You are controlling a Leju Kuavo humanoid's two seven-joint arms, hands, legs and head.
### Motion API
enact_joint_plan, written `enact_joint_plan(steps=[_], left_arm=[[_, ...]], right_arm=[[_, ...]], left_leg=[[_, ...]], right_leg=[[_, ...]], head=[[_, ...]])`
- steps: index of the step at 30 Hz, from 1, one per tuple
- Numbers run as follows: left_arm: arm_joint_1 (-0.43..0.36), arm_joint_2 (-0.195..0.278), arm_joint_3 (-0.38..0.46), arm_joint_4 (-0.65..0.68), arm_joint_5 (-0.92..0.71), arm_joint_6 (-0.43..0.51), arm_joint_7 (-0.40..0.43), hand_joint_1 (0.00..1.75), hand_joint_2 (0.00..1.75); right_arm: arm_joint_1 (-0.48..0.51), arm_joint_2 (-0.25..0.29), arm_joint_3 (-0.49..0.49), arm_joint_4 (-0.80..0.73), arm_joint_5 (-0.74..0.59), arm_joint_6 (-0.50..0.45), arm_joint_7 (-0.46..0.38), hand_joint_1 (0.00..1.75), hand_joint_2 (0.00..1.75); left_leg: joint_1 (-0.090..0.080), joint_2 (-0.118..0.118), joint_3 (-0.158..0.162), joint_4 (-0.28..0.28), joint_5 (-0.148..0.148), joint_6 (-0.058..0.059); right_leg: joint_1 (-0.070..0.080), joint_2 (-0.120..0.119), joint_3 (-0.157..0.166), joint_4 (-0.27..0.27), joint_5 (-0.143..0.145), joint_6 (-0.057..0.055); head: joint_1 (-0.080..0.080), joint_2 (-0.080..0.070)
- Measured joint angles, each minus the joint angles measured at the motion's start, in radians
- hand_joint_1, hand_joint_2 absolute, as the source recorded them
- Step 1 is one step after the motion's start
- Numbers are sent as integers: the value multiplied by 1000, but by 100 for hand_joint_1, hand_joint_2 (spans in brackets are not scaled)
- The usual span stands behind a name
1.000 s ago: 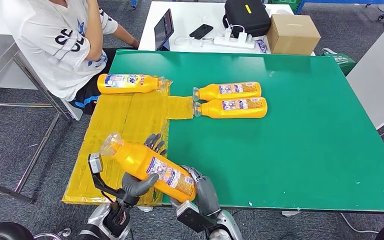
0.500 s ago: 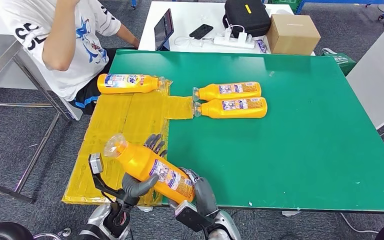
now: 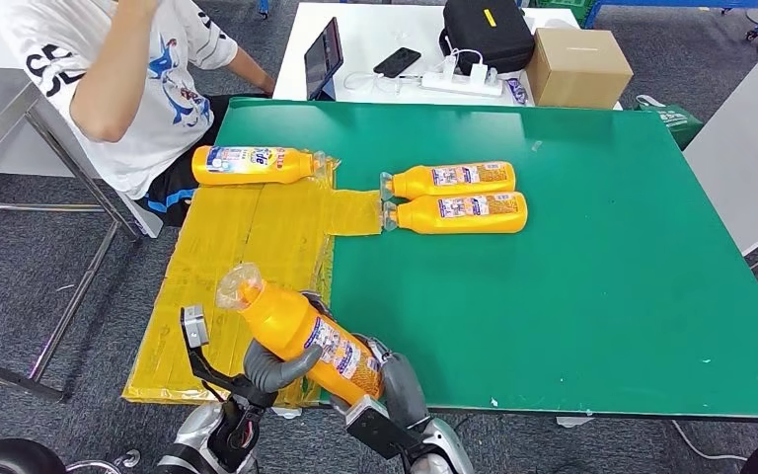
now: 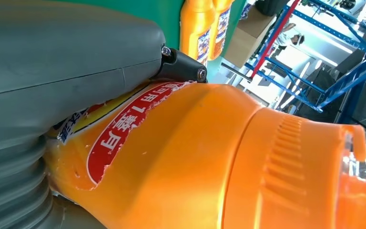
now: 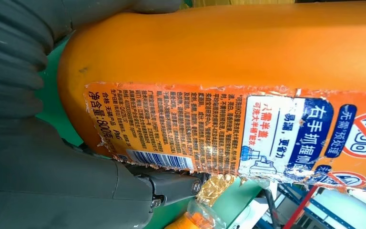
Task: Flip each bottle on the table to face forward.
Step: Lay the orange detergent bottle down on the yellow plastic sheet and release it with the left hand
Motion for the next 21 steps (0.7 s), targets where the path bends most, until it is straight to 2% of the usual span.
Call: enact_joint_plan(steps=[8, 14, 18, 21], left_arm=[[0, 0, 0, -8, -66, 12, -24, 175, 175], [-3, 2, 0, -13, -99, 6, -19, 175, 175], [-10, 7, 0, -10, -85, -3, -10, 175, 175], [-14, 7, 11, -17, -63, 78, -38, 175, 175]], right_arm=[[1, 2, 0, -1, -39, 9, 0, 168, 175], [0, 11, -2, -15, -63, -7, 0, 171, 175], [1, 17, -3, -21, -70, -25, 0, 0, 0], [3, 20, -4, -43, -100, -61, 1, 0, 0]], left_leg=[[0, 0, 0, 0, 0, 0], [0, 0, 0, 0, 0, 0], [0, 0, 0, 0, 0, 0], [0, 0, 0, 0, 0, 0]], right_leg=[[0, 0, 0, 0, 0, 0], [0, 0, 0, 0, 0, 0], [0, 0, 0, 0, 0, 0], [0, 0, 0, 0, 0, 0]], head=[[0, 0], [0, 0], [0, 0], [0, 0]])
